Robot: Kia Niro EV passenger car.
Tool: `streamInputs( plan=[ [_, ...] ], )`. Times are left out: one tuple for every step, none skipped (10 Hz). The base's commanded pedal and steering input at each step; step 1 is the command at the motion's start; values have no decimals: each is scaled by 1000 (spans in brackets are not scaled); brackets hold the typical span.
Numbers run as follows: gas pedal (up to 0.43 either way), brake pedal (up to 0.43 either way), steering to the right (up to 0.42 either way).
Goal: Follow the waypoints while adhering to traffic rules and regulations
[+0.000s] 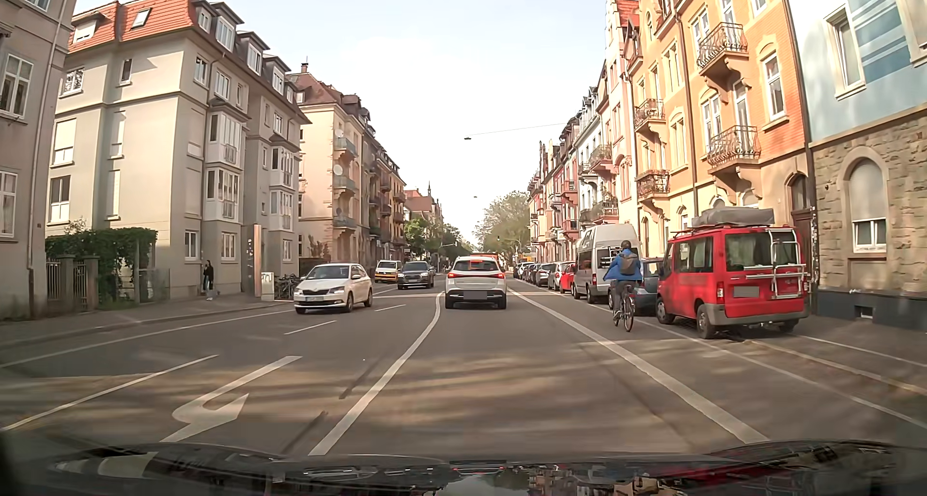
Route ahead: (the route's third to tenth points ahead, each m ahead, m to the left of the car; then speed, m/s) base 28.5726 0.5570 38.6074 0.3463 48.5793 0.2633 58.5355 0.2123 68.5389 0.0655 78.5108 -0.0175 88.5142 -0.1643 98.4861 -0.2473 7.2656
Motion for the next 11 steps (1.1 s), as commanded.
streamInputs(
  plan=[
    [0,0,0],
    [0,0,0],
    [0,0,0],
    [0,0,0],
    [0,0,0],
    [0,0,0],
    [0,0,0],
    [0,0,0],
    [0,0,0],
    [0,0,0],
    [0,0,0]
  ],
)
